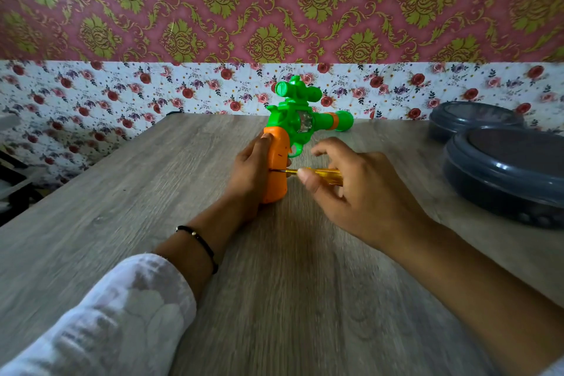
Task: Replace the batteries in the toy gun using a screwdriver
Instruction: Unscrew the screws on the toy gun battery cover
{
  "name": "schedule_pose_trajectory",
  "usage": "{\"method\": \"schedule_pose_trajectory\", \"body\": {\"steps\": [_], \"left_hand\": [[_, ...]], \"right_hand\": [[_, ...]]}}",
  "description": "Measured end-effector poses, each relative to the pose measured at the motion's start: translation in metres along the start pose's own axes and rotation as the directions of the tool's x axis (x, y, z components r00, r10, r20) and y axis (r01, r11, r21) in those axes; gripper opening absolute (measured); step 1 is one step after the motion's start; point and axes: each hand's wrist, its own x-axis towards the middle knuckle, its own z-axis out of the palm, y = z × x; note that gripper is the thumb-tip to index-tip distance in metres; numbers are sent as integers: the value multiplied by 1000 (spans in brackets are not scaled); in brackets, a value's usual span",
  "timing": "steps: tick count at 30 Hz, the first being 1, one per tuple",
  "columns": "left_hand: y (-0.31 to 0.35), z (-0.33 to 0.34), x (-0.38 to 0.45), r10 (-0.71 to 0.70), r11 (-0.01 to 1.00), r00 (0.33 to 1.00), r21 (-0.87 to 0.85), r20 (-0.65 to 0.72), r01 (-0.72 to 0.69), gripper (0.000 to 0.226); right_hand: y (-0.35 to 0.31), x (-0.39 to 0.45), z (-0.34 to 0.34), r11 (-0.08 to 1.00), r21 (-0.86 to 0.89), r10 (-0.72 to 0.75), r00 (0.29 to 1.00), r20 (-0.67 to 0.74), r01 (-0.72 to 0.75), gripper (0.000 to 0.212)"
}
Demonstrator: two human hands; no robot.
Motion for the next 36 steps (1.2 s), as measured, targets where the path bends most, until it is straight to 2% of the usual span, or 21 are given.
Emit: {"method": "schedule_pose_trajectory", "body": {"steps": [2, 4, 6, 14, 18, 22, 28, 31, 36], "left_hand": [[-1, 0, 1, -1, 1000, 1000, 16, -11, 1, 38], [-2, 1, 1, 9, 1000, 1000, 18, -10, -9, 42], [-2, 1, 1, 26, 1000, 1000, 15, -8, -26, 42], [-1, 2, -1, 33, 999, 999, 2, 5, -33, 39], [-2, 1, 1, 17, 1000, 1000, 6, -1, -17, 45], [-1, 1, 0, 5, 1000, 1000, -7, -4, -5, 45], [5, 3, -7, 32, 999, 999, 8, 2, -32, 33], [5, 4, -9, 59, 998, 998, 23, 2, -59, 25], [4, 3, -6, 24, 1000, 1000, -10, 2, -24, 35]], "right_hand": [[1, 0, 1, 998, -61, 26, 1000, -1, -26, 38], [2, 2, 1, 997, -19, 80, 996, 47, -80, 41], [3, 3, 1, 993, 32, 110, 991, 76, -112, 34], [1, 3, -2, 995, 57, 83, 996, -10, -83, 11], [-1, 1, 2, 997, 3, 81, 996, -34, -81, 15], [-2, 0, 2, 997, 41, 74, 996, -57, -72, 17], [0, 2, 0, 993, 111, 49, 998, -48, -44, 10], [1, 3, 1, 993, 117, 38, 998, -59, -31, 16], [-2, 1, 2, 995, 67, 72, 997, 41, -74, 17]]}}
